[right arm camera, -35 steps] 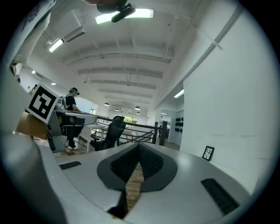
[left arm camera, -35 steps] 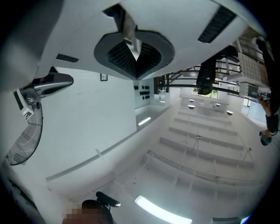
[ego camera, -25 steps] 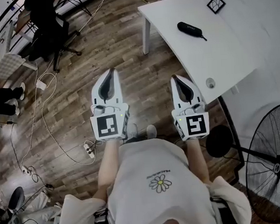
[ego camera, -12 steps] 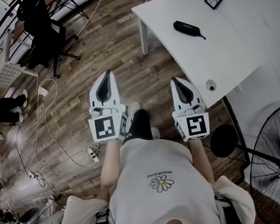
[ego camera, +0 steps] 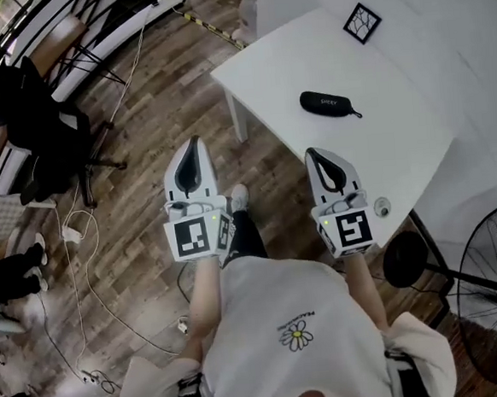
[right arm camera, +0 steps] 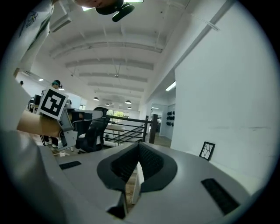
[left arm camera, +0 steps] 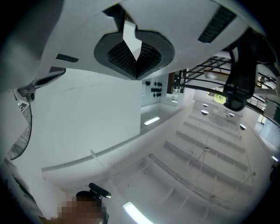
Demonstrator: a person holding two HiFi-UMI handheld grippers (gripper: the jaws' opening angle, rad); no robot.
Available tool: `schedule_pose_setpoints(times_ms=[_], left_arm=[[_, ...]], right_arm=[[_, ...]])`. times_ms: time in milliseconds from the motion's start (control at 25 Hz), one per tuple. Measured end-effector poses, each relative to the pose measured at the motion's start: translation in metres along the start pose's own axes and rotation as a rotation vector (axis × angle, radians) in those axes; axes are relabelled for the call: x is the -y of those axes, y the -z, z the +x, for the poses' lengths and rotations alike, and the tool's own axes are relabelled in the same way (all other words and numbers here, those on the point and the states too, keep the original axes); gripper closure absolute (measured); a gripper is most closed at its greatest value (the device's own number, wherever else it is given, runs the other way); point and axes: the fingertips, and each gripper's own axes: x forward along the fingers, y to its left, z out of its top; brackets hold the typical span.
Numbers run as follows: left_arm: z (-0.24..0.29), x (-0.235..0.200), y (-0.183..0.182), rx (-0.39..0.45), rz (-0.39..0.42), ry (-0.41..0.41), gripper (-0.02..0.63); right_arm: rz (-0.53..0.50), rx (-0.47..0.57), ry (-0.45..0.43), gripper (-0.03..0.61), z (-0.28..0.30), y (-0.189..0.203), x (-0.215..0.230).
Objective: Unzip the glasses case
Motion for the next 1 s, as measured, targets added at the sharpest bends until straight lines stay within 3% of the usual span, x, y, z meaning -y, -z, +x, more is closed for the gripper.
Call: schedule_pose_setpoints(times_ms=[200,400,600,1000], left_arm=[[0.127,-0.032,0.003,0.030,-0.012,0.151,0.600],[0.214,-0.045,0.025,-0.003,-0.023,0.293,0.600],[0.251,-0.029,0.050,-0.038,-0.059,0.395,0.600],[0.295,0.030,0.053,-0.039,-0.075,0.494,0.600]], right_arm=[[0.018,-0.058,0.140,0.575,0.095,-0.007,0.055],[0.041,-0.117,0.284,0.575,0.155,0.004,0.096],[0.073,-0.185,0.388,0.575,0.169,0.022,0.128],[0.092,-0.167,0.433,0.575,0.167,0.029,0.177]])
